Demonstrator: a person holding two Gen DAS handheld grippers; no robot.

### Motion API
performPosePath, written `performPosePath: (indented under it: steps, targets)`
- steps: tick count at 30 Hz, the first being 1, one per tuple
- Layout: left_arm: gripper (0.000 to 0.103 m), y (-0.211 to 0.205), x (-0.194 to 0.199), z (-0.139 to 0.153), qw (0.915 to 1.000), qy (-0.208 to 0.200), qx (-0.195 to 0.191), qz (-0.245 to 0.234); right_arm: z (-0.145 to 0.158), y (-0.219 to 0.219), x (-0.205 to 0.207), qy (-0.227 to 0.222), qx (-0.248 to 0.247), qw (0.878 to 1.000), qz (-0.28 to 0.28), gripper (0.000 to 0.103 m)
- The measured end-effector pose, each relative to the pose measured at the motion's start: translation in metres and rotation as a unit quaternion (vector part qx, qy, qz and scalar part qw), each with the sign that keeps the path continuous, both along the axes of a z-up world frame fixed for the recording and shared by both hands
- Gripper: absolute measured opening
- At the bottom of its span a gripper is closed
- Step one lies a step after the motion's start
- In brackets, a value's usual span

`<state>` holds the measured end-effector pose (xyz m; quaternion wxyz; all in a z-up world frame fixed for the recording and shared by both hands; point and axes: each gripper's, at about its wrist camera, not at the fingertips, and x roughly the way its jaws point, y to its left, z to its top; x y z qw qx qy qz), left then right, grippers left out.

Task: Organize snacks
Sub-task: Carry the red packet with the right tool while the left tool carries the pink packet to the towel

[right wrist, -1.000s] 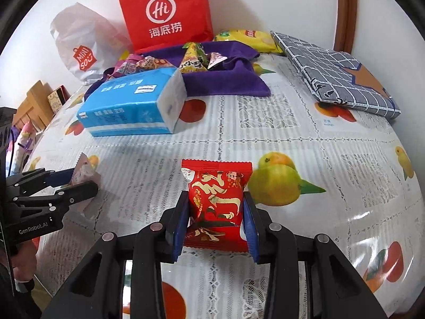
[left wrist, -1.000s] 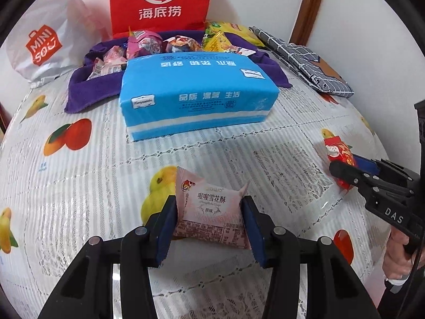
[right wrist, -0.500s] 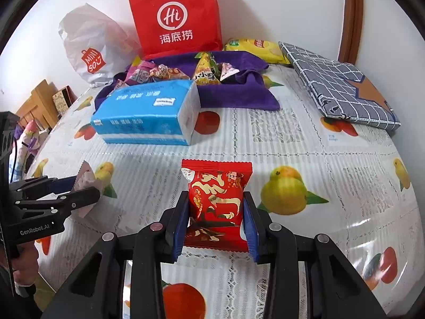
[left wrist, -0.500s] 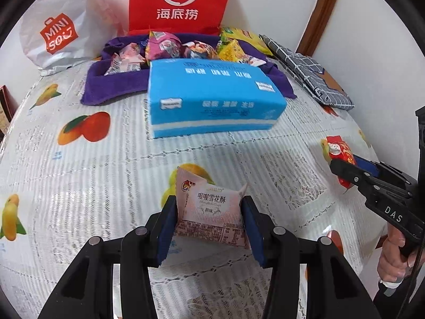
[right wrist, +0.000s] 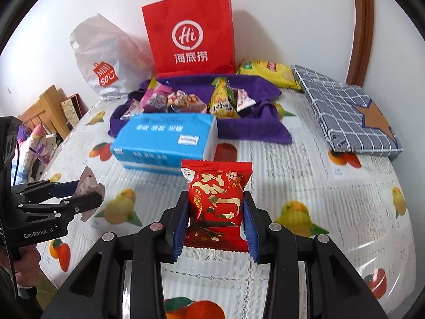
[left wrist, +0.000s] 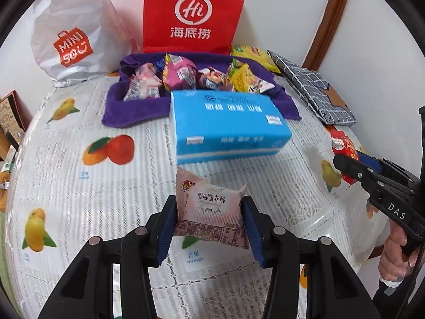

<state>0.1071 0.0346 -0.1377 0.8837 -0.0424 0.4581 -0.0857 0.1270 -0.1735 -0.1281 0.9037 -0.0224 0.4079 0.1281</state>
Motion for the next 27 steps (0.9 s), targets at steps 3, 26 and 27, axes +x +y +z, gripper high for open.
performPosePath:
  steps: [3, 26, 27]
  targets:
    - [0.046, 0.003, 0.002, 0.007, 1.0, -0.004, -0.004, 0.003, 0.008, 0.001, 0.004, -0.005, -0.001, 1.0, -0.001, 0.038]
    - [0.046, 0.008, 0.02, 0.062, 0.999, -0.04, -0.011, 0.014, 0.058, 0.003, 0.019, -0.043, 0.026, 0.999, -0.001, 0.038]
    - [0.046, 0.008, 0.021, 0.064, 0.999, -0.041, -0.011, 0.016, 0.059, 0.003, 0.02, -0.044, 0.027, 0.999, -0.002, 0.038]
